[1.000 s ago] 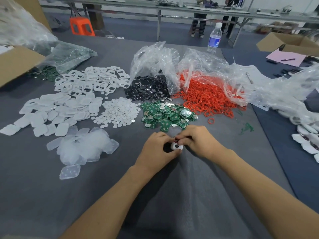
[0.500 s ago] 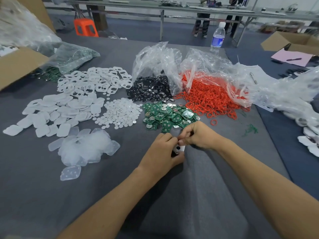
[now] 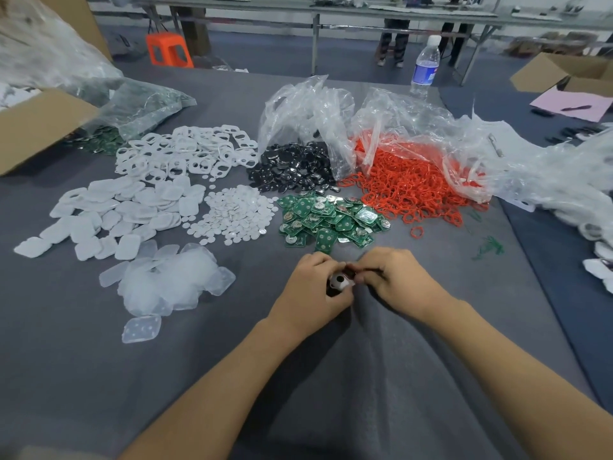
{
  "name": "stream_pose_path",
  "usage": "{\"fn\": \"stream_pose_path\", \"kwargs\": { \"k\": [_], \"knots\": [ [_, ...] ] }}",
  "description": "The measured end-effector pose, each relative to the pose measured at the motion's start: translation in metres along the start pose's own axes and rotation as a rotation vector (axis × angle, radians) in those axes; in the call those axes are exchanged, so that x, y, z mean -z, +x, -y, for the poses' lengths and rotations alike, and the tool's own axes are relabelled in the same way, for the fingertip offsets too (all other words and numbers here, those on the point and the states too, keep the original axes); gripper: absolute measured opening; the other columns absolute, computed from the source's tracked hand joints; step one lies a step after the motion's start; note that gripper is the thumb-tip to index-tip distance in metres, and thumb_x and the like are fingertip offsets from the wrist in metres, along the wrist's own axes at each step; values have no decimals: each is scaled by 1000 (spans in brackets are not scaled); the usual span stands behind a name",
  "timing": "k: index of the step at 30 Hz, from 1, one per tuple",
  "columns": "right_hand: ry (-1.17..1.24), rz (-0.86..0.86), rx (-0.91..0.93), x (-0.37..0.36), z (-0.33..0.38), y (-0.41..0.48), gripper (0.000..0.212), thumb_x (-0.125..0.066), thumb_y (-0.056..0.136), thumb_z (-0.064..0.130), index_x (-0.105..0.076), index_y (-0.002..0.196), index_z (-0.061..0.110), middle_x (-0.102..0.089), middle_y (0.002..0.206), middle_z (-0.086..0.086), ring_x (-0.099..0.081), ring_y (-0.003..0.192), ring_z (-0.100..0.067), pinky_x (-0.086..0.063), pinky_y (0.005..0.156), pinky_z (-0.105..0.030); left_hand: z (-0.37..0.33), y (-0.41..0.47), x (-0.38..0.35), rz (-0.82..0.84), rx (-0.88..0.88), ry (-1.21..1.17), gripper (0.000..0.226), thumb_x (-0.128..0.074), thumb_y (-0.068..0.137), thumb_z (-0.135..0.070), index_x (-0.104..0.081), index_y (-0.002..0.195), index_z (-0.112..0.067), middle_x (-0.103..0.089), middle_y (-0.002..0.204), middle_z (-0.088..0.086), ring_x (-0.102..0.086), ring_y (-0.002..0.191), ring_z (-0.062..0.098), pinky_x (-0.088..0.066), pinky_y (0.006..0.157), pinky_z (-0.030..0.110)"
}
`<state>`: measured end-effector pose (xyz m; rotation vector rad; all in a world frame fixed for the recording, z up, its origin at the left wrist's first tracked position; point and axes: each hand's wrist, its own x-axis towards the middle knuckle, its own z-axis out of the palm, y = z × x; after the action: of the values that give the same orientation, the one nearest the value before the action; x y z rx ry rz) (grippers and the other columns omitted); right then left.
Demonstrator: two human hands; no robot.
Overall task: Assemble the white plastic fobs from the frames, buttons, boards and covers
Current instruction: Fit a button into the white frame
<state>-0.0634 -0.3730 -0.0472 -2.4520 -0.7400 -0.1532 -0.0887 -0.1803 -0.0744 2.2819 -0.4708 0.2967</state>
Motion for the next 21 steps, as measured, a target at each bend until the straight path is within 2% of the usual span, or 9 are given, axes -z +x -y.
{"fn": "stream_pose_path", "kwargs": {
  "k": [2, 6, 10, 14, 18, 21],
  "knots": [
    [-37, -4, 73, 0, 1, -1, 17, -74, 83, -2, -79, 97, 7, -74, 88, -9, -69, 86, -29, -55, 78, -39, 1, 1, 1, -1, -7, -4, 35, -77, 86, -20, -74, 117, -7, -65, 107, 6, -56, 104, 19, -40, 89, 17],
    [-36, -14, 85, 0, 4, -2, 16, -72, 86, -1, -77, 101, 3, -72, 90, -15, -67, 88, -33, -54, 81, -44, 1, 0, 2, -1, -19, -25, 36, -77, 85, -20, -74, 120, -11, -67, 108, 4, -58, 104, 18, -45, 92, 23],
    [-62, -16, 123, 0, 5, -6, 16, -69, 91, 2, -76, 105, 4, -71, 94, -14, -68, 90, -32, -55, 82, -42, 0, 0, 3, -11, -8, -32, 36, -77, 82, -18, -74, 118, -11, -67, 108, 3, -57, 104, 16, -45, 93, 23],
    [-92, -63, 146, -3, 5, -8, 10, -67, 92, 3, -76, 96, 6, -72, 90, -10, -69, 84, -30, -56, 77, -41, -1, 0, 3, -6, 16, -47, 36, -77, 81, -18, -73, 117, -12, -66, 108, 1, -55, 104, 15, -43, 91, 18],
    [11, -74, 70, -5, 3, -6, 12, -74, 86, 0, -80, 88, 10, -71, 94, -5, -68, 88, -18, -53, 85, -28, -2, 0, 4, 0, 16, -41, 36, -76, 81, -18, -73, 116, -12, -66, 108, 2, -56, 104, 15, -44, 92, 22],
    [108, -56, -44, -3, 2, -3, 17, -80, 80, 2, -80, 86, 18, -72, 88, 4, -67, 82, -8, -51, 77, -21, -1, 1, 4, -5, 23, -45, 35, -77, 80, -17, -74, 114, -11, -67, 108, 3, -57, 104, 17, -46, 92, 26]
  ]
}}
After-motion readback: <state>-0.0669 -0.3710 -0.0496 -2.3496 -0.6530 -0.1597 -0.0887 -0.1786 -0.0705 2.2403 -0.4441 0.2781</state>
